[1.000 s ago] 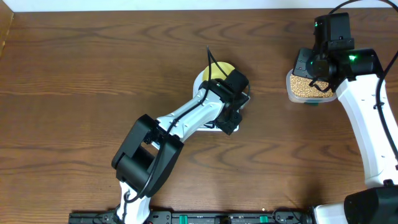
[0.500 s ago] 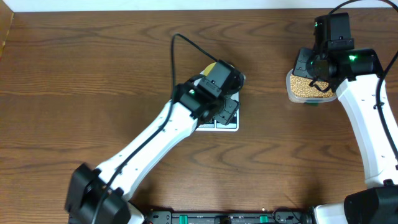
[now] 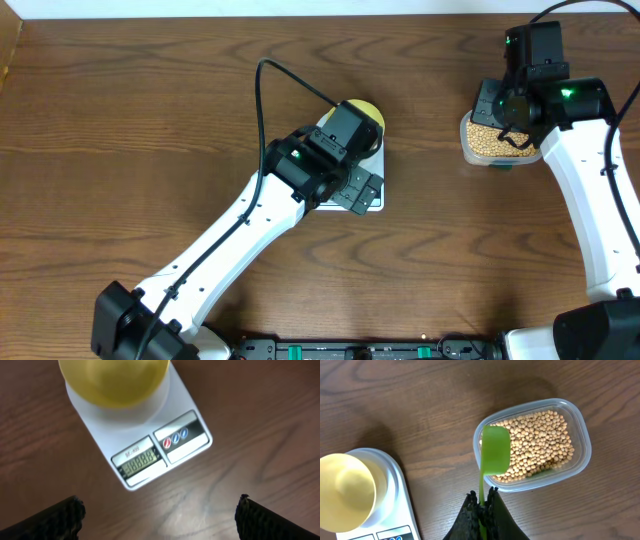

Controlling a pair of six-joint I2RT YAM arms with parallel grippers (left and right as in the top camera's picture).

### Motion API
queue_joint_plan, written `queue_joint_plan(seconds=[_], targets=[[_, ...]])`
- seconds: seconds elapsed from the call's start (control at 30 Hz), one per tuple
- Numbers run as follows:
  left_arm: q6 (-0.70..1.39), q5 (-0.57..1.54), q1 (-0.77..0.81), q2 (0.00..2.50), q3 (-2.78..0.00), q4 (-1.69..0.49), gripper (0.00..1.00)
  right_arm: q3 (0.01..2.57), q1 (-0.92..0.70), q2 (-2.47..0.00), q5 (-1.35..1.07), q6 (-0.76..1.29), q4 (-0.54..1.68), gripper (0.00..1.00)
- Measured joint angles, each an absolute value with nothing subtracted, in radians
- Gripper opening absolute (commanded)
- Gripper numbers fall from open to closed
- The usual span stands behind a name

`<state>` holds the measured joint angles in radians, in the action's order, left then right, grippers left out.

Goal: Scoop item into bowl and weigh 50g on scale

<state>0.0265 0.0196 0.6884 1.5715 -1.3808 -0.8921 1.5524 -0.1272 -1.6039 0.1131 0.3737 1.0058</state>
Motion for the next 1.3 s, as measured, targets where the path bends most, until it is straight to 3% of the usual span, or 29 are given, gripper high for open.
queue_joint_plan(seconds=[1.03,1.3], targets=[[0.027,-0.059,0.685,1.486,-1.381,-0.947,0.98,1.552,-0.127,-1.604,0.195,0.362,1.122,0.01],[0.04,-0.044,0.613,1.486,-1.381,-0.972,0.98,1.552,-0.127,-1.604,0.271,0.374,1.142,0.01]])
